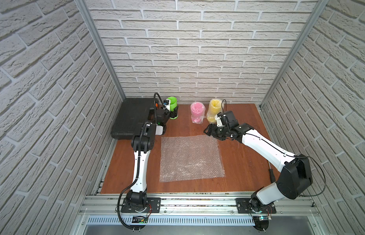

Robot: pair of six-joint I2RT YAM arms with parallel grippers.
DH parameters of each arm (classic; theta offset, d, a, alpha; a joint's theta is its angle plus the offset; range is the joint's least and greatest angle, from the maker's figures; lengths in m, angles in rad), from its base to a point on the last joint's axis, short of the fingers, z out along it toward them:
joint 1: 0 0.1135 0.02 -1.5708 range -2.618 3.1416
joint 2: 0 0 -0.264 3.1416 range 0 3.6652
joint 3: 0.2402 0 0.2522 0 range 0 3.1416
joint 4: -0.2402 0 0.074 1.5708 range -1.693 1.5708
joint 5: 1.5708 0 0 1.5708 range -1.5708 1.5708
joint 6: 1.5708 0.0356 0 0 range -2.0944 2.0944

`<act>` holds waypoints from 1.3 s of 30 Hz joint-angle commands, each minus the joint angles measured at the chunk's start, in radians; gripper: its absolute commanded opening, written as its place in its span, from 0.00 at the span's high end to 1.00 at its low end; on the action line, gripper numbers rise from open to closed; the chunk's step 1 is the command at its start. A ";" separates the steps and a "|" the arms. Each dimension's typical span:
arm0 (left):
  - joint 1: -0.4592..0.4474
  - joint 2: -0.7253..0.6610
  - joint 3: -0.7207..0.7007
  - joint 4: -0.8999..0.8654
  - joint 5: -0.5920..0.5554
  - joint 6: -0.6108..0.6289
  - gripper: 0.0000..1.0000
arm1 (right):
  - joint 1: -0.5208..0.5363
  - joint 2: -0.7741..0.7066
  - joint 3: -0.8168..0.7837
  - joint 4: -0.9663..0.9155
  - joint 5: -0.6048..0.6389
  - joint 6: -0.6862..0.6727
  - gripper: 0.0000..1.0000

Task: Wrap wine glasses in bubble wrap
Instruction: Pick up the wine glass at the center of the board, then place the wine glass on the bubble wrap.

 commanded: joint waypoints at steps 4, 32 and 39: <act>0.001 -0.082 -0.056 0.113 0.018 0.014 0.24 | -0.006 -0.034 0.024 -0.008 -0.004 -0.017 0.34; -0.283 -1.078 -0.718 -0.666 -0.170 0.024 0.27 | -0.020 -0.101 0.040 -0.051 -0.022 -0.066 0.34; -0.330 -1.223 -0.616 -1.228 -0.232 -0.243 0.28 | -0.024 -0.111 0.024 -0.051 -0.032 -0.071 0.34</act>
